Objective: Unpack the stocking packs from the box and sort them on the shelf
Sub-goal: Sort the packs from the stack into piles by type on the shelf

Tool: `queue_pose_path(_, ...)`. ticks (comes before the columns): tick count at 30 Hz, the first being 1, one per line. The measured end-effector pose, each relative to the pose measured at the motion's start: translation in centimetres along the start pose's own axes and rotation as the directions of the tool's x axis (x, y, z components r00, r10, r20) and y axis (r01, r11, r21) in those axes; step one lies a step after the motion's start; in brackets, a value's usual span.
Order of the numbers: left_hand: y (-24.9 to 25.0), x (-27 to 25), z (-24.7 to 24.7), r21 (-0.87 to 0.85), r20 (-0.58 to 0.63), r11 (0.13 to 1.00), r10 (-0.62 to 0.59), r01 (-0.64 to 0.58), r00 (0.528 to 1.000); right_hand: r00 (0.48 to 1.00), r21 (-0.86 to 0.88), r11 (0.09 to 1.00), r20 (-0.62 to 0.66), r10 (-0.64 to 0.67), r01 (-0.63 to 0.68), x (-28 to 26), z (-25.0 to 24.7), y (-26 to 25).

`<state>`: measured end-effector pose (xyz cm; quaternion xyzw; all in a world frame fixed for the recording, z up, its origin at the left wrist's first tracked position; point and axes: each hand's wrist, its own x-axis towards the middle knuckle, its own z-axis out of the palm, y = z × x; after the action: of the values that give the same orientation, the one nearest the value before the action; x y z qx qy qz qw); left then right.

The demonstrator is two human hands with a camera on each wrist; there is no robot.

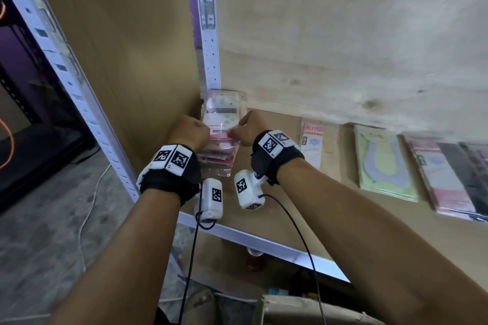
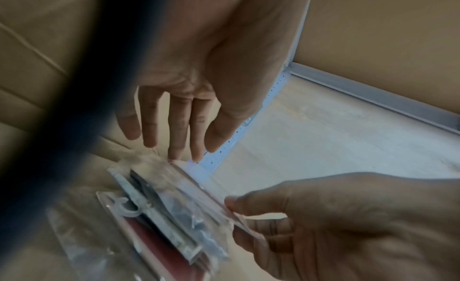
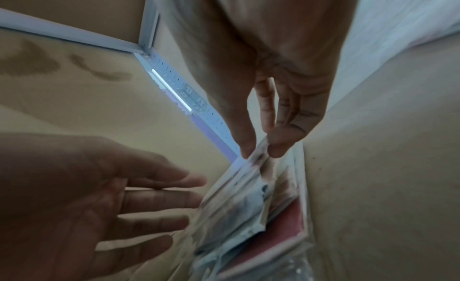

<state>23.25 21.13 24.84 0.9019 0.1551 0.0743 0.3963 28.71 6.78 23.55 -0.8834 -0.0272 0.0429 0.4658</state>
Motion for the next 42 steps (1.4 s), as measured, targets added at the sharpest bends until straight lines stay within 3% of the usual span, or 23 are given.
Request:
queue_pose_path(3,0.2,-0.3,0.2,0.034,0.002,0.999,0.026,-0.026,1.0,0.999,0.065,0.997,0.045,0.028,-0.031,-1.0,-1.4,1.3)
queue_pose_path(5,0.5,-0.7,0.3,0.037,0.065,0.998,0.049,-0.051,0.997,0.994,0.263,0.963,0.101,0.028,-0.054,-2.1,-2.8,2.2)
queue_pose_path(8,1.3,-1.8,0.6,0.114,0.163,0.977,0.16,-0.18,0.974,0.992,0.54,0.839,0.124,0.004,-0.071,-4.2,-5.7,3.2)
queue_pose_path(12,4.2,-3.6,1.3,0.253,0.081,0.897,0.353,-0.362,0.932,0.994,0.735,0.671,0.105,0.03,-0.098,-7.1,-9.6,4.4)
queue_pose_path(13,5.1,-4.2,1.5,0.248,0.03,0.877,0.419,-0.413,0.907,0.993,0.765,0.635,0.111,0.037,-0.109,-7.9,-10.6,4.5)
queue_pose_path(15,6.7,-5.5,2.0,0.203,-0.064,0.795,0.593,-0.572,0.802,0.989,0.805,0.576,0.137,0.048,-0.139,-9.5,-12.8,4.8)
queue_pose_path(17,8.2,-6.8,2.6,0.125,-0.135,0.723,0.691,-0.679,0.71,0.99,0.833,0.535,0.139,0.04,-0.138,-11.0,-15.2,5.2)
queue_pose_path(20,10.1,-8.4,3.9,-0.07,-0.143,0.669,0.728,-0.74,0.671,0.995,0.858,0.509,0.1,-0.025,-0.073,-13.2,-18.7,6.2)
queue_pose_path(23,11.7,-9.9,5.9,-0.376,-0.075,0.654,0.685,-0.657,0.725,0.998,0.808,0.59,0.033,-0.058,0.008,-15.6,-20.9,8.3)
queue_pose_path(26,12.6,-10.6,8.6,-0.582,-0.008,0.66,0.579,-0.475,0.815,0.996,0.48,0.873,-0.052,-0.073,0.089,-17.6,-21.4,11.8)
queue_pose_path(28,13.0,-10.9,10.6,-0.657,0.024,0.664,0.492,-0.357,0.87,0.997,0.326,0.942,-0.03,-0.077,0.083,-18.3,-21.3,14.3)
queue_pose_path(33,13.0,-10.2,14.2,-0.636,0.229,0.765,0.316,-0.104,0.921,0.998,0.434,0.9,0.054,0.018,-0.04,-19.2,-21.9,17.9)
queue_pose_path(36,12.9,-9.6,15.0,-0.715,0.237,0.698,0.211,0.024,0.948,0.992,0.433,0.897,0.12,0.036,-0.085,-19.4,-22.8,18.9)
queue_pose_path(38,12.6,-9.1,15.2,-0.74,0.209,0.672,0.19,0.028,0.959,0.983,0.4,0.91,0.178,0.038,-0.107,-19.6,-23.4,19.2)
queue_pose_path(42,11.6,-7.9,15.0,-0.599,0.194,0.795,0.263,-0.098,0.945,0.977,0.347,0.93,0.206,0.049,-0.12,-19.9,-24.7,20.1)
